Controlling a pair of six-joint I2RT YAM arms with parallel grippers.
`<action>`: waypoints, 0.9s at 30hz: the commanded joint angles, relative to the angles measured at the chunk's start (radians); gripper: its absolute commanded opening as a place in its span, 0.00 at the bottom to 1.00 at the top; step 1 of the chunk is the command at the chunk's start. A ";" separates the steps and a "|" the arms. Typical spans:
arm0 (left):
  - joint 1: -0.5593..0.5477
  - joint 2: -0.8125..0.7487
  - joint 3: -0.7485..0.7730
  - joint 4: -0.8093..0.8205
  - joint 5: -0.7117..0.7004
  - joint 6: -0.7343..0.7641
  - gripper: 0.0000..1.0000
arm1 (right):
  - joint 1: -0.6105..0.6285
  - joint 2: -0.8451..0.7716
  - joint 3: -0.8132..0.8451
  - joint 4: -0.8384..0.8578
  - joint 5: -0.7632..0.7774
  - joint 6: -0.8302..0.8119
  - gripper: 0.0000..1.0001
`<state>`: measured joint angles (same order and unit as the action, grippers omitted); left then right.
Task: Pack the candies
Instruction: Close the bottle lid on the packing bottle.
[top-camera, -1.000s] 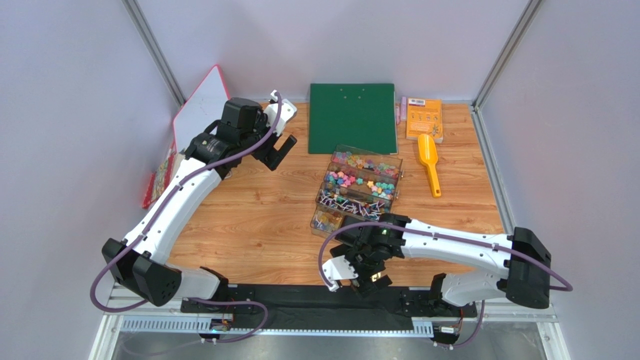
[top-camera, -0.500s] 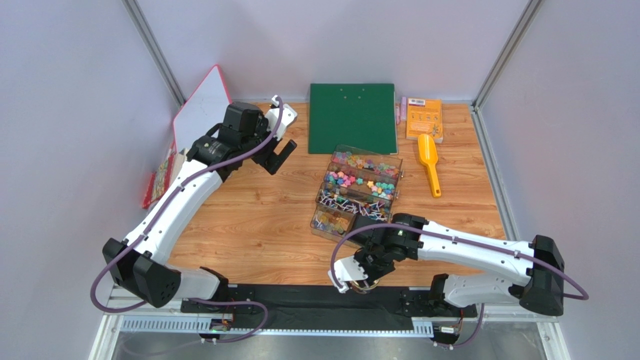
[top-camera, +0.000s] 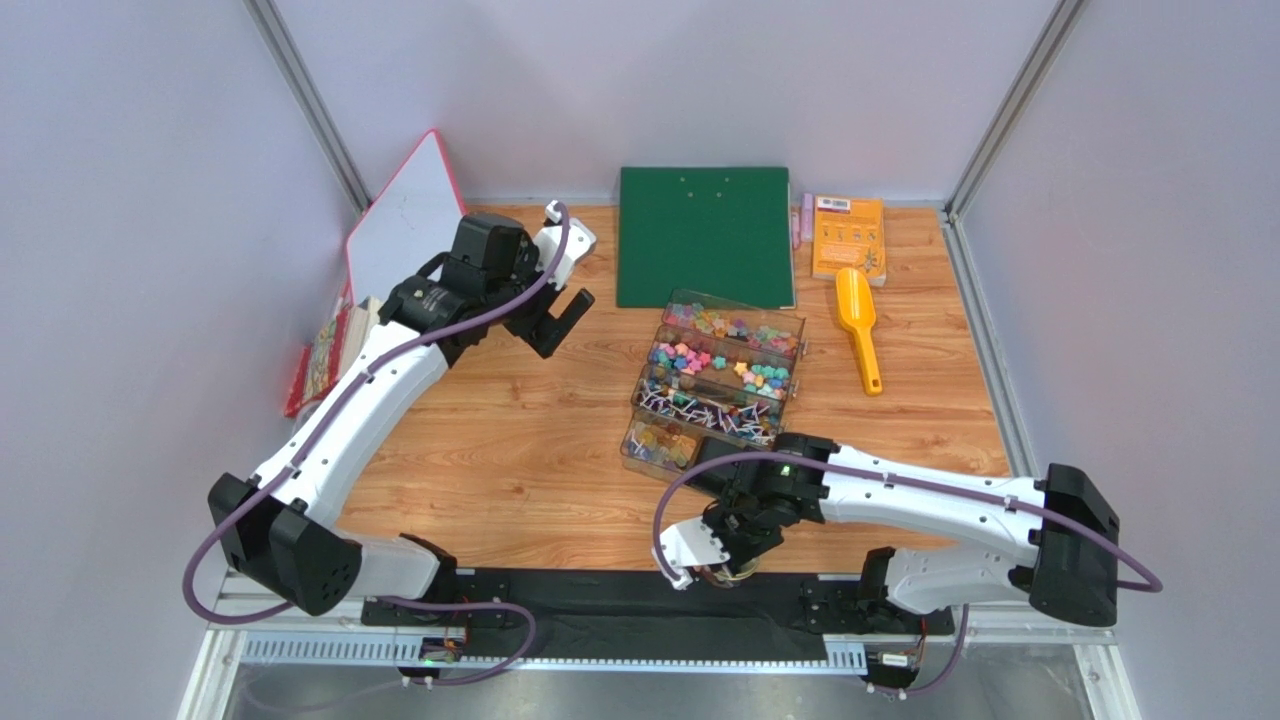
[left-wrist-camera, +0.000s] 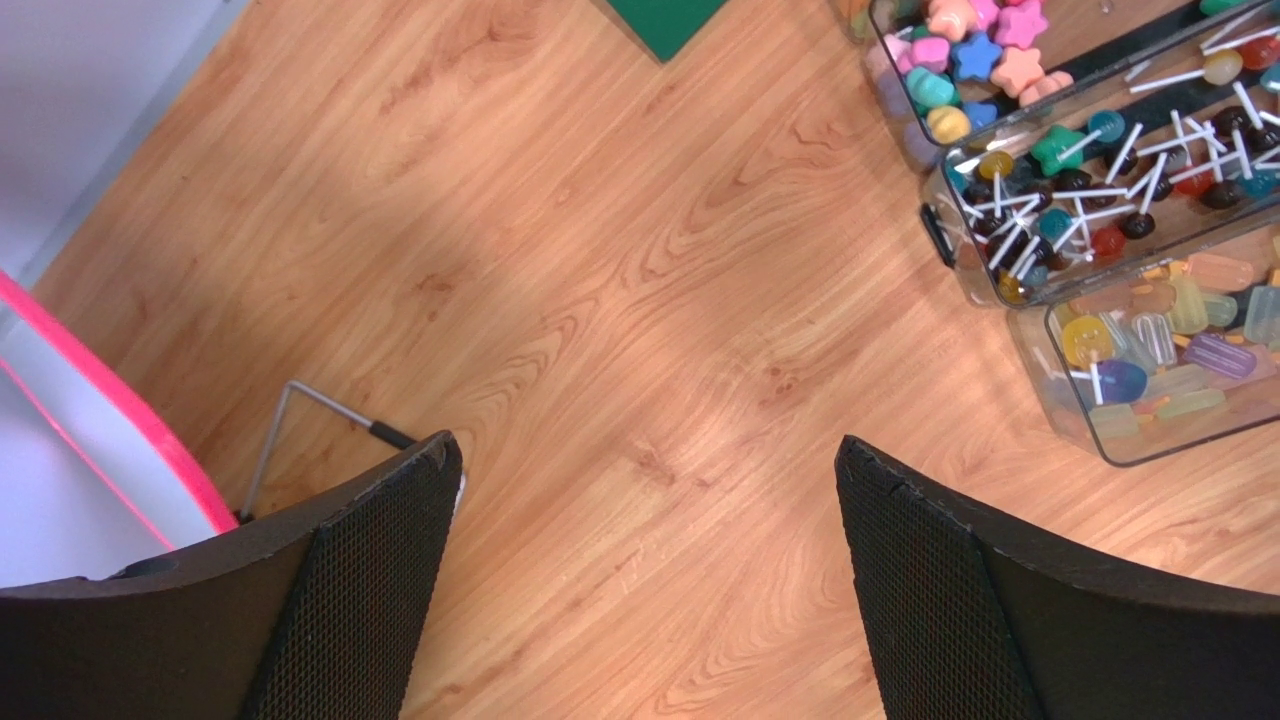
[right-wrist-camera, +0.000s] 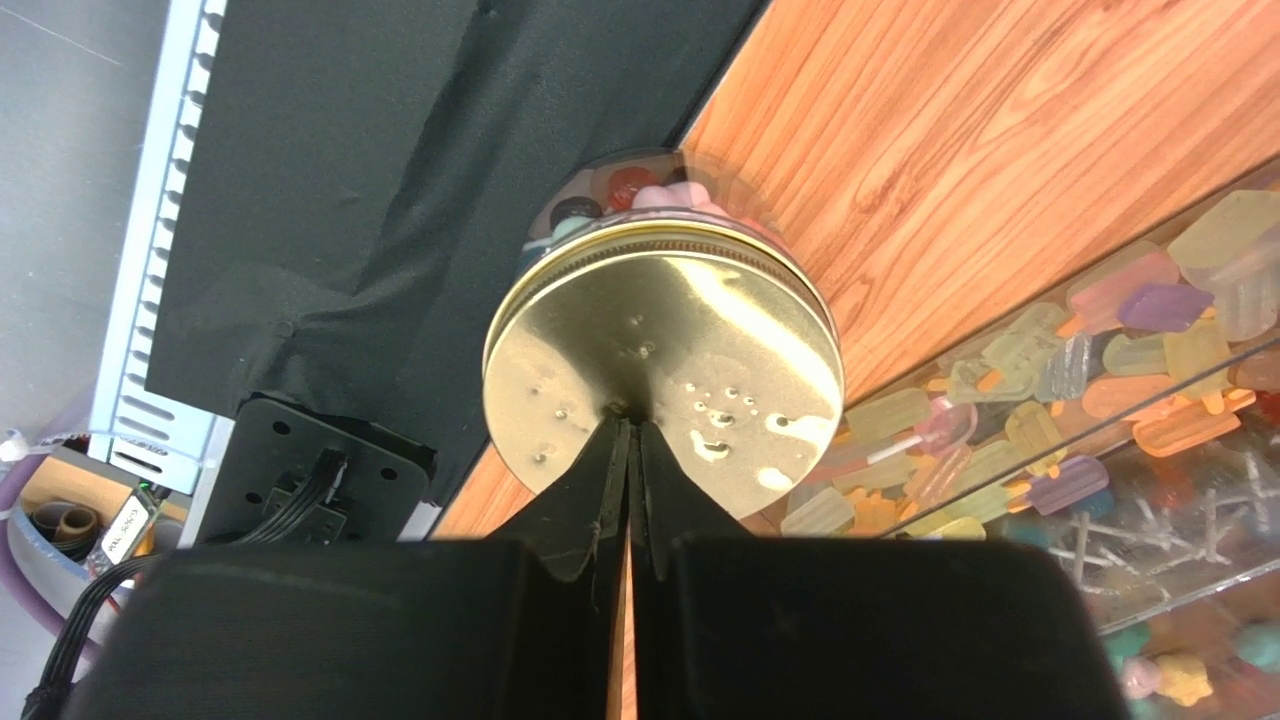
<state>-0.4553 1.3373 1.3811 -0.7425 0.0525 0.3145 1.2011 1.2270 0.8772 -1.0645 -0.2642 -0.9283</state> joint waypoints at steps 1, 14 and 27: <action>0.007 -0.039 -0.025 0.003 0.036 -0.028 1.00 | 0.005 -0.024 0.000 0.002 0.068 -0.015 0.00; 0.007 -0.056 -0.074 0.000 0.052 -0.037 1.00 | 0.006 0.026 0.049 0.017 -0.003 -0.029 0.00; 0.007 -0.109 -0.160 0.017 0.086 -0.045 1.00 | 0.012 0.051 -0.003 0.072 -0.004 -0.004 0.00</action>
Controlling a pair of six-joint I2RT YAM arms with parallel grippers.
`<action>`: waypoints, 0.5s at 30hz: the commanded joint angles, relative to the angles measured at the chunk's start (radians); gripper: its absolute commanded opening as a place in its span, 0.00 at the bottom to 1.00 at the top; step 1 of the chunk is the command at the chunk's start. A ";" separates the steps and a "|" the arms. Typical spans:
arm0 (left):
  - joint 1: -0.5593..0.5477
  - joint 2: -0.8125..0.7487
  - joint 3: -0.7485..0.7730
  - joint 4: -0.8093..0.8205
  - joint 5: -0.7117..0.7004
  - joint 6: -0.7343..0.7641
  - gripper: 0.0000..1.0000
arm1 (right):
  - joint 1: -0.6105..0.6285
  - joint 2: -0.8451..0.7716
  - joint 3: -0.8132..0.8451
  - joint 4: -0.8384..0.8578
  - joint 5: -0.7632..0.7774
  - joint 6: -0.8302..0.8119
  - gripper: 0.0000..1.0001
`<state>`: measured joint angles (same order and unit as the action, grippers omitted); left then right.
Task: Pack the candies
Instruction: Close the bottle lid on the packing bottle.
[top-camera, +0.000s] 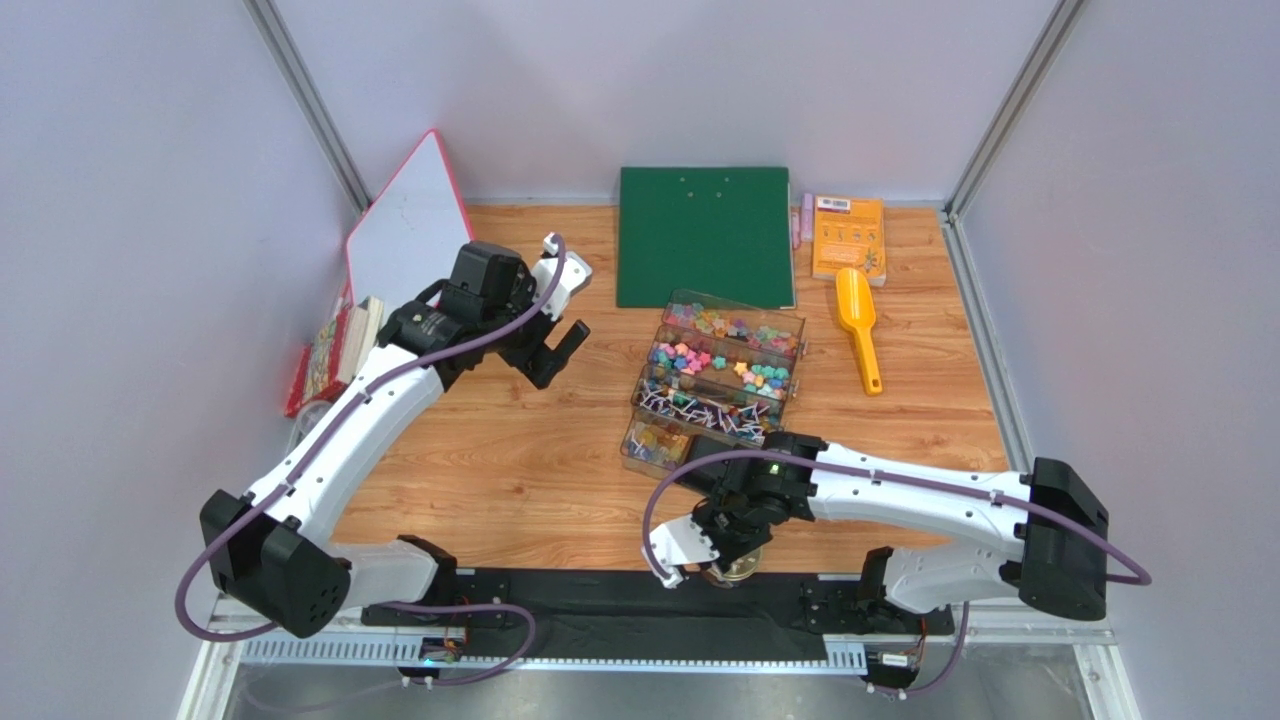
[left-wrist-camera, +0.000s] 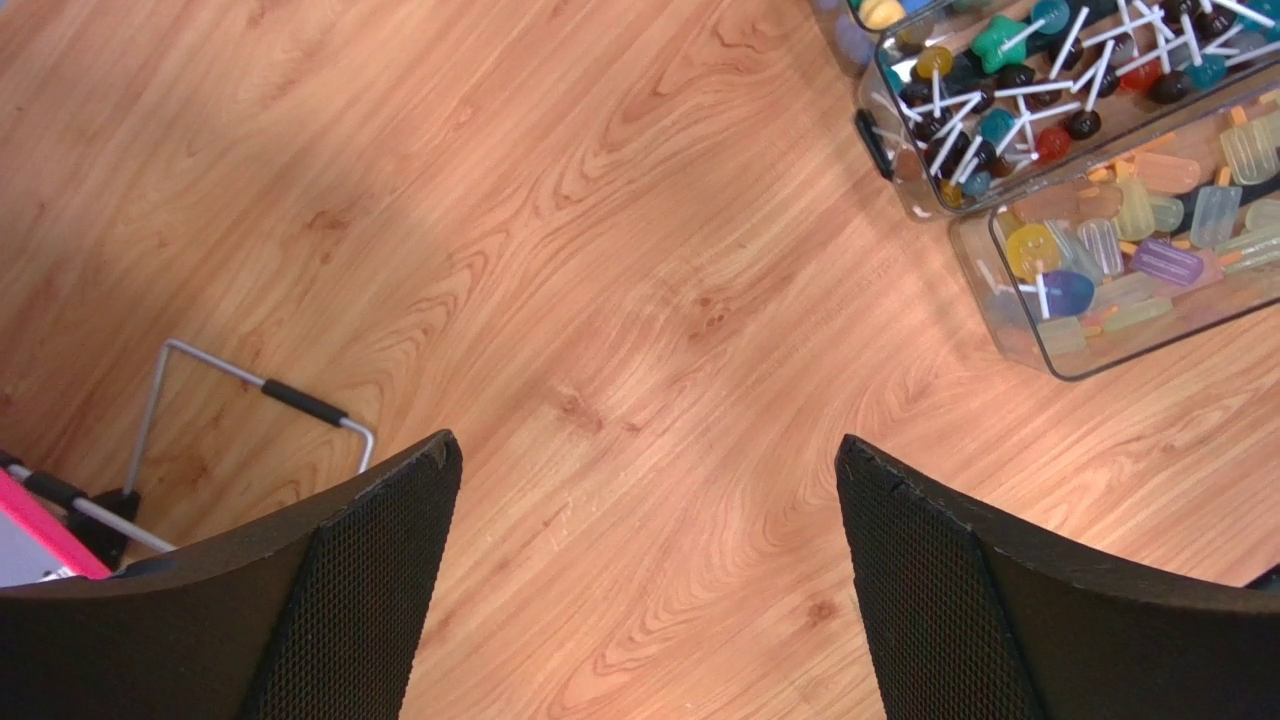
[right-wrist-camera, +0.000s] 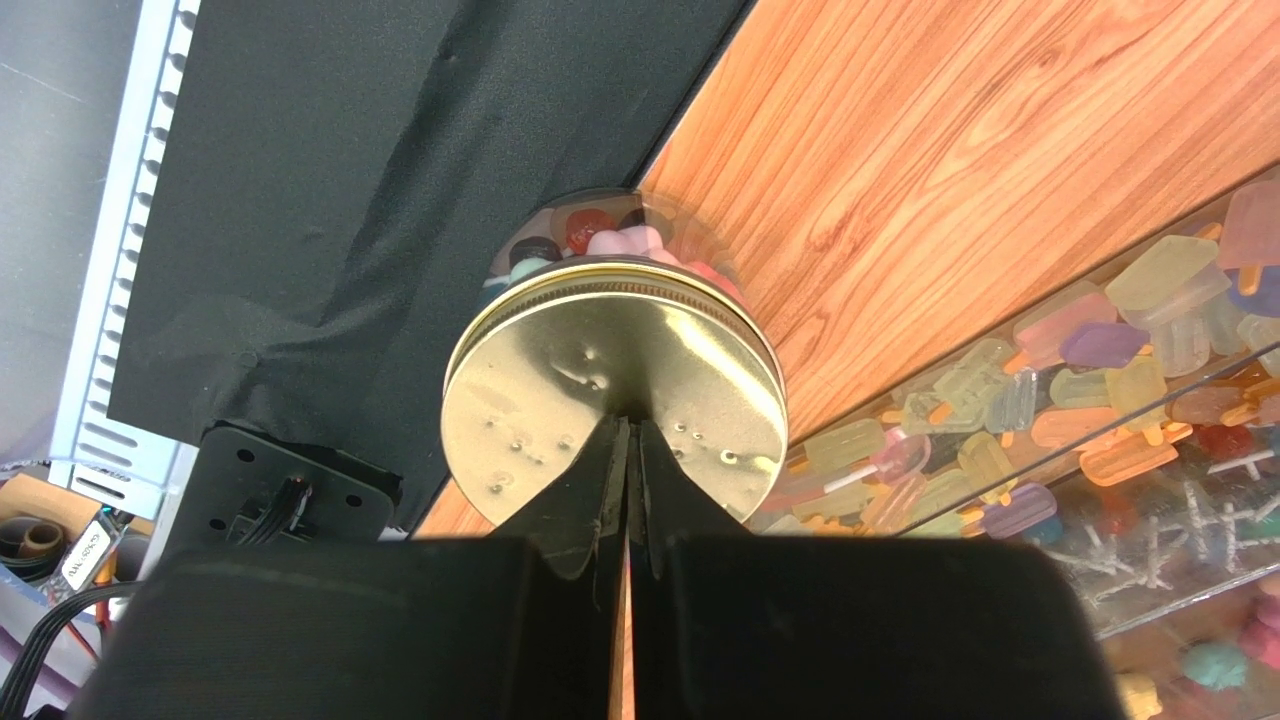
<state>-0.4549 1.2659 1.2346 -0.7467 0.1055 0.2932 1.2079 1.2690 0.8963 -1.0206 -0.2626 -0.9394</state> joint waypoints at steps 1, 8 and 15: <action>0.007 -0.037 -0.018 0.021 0.033 -0.025 1.00 | 0.005 0.004 -0.023 0.027 -0.007 0.011 0.00; 0.007 -0.040 -0.012 0.004 0.033 -0.006 0.99 | -0.005 -0.019 -0.027 0.008 0.083 -0.009 0.00; -0.054 -0.106 -0.096 -0.025 0.196 -0.022 0.70 | -0.171 -0.102 0.154 0.031 0.121 0.124 0.00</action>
<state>-0.4587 1.2213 1.1961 -0.7555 0.1852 0.2806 1.1057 1.2366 0.9581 -1.0534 -0.1947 -0.9298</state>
